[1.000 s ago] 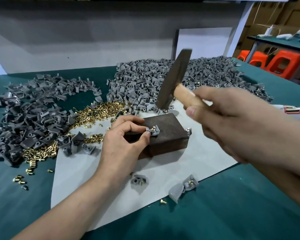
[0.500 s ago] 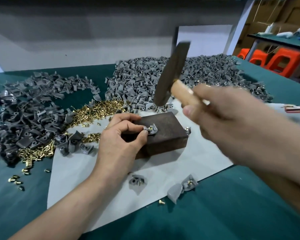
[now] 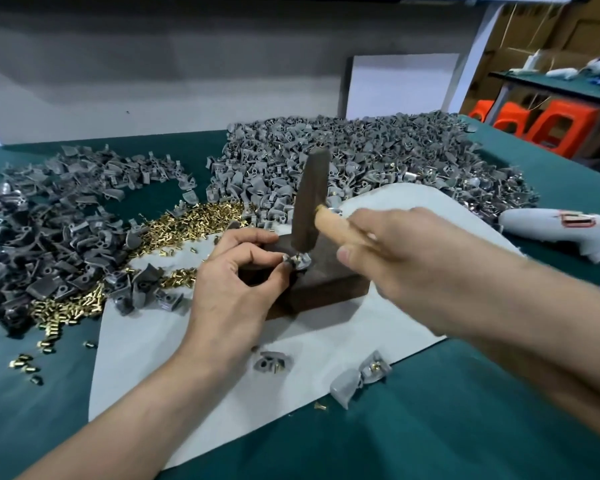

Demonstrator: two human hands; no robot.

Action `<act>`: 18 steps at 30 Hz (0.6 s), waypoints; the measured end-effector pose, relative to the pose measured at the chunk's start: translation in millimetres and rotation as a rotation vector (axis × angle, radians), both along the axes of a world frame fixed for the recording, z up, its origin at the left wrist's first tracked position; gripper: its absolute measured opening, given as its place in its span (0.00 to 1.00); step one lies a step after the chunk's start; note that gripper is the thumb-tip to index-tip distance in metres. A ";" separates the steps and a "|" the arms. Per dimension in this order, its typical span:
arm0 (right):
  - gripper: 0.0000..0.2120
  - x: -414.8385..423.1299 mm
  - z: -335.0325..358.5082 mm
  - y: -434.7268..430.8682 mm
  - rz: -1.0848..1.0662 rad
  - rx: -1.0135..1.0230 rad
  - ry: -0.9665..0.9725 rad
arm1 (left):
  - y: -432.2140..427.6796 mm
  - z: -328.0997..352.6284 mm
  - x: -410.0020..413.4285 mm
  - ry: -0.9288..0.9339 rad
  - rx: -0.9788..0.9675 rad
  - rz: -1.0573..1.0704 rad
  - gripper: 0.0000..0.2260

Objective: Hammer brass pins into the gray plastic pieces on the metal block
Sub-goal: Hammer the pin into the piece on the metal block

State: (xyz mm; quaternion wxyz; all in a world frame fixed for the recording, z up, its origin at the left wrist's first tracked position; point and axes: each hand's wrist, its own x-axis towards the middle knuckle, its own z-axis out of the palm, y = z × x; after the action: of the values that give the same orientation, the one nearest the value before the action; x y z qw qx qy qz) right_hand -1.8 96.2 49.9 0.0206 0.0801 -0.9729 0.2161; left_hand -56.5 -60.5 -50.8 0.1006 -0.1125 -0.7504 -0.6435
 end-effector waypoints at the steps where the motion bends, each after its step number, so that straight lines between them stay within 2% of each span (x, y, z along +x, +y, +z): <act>1: 0.14 -1.9 2.6 5.4 -0.025 -0.080 0.020 | -0.2 -0.1 -0.5 -0.008 0.001 0.003 0.11; 5: 0.10 -9.3 3.2 33.1 -0.089 -0.449 0.010 | -1.3 -2.2 -0.7 0.002 -0.040 0.019 0.10; 11: 0.12 -24.2 -47.3 72.0 -0.294 -1.130 -0.276 | 0.1 -1.1 2.9 -0.045 0.046 -0.029 0.07; 14: 0.12 -30.4 -59.2 83.1 -0.350 -1.241 -0.345 | 0.6 1.2 3.9 -0.058 0.056 -0.041 0.08; 18: 0.11 -32.0 -68.4 84.5 -0.349 -1.259 -0.320 | -1.3 -0.9 3.6 -0.064 0.052 -0.046 0.07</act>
State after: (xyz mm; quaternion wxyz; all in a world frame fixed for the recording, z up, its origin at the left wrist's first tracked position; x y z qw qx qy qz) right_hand -33.8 180.6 -18.5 -0.0466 -0.1387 -0.6508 0.7450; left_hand -52.8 -61.8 -51.7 0.0646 -0.1063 -0.7336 -0.6681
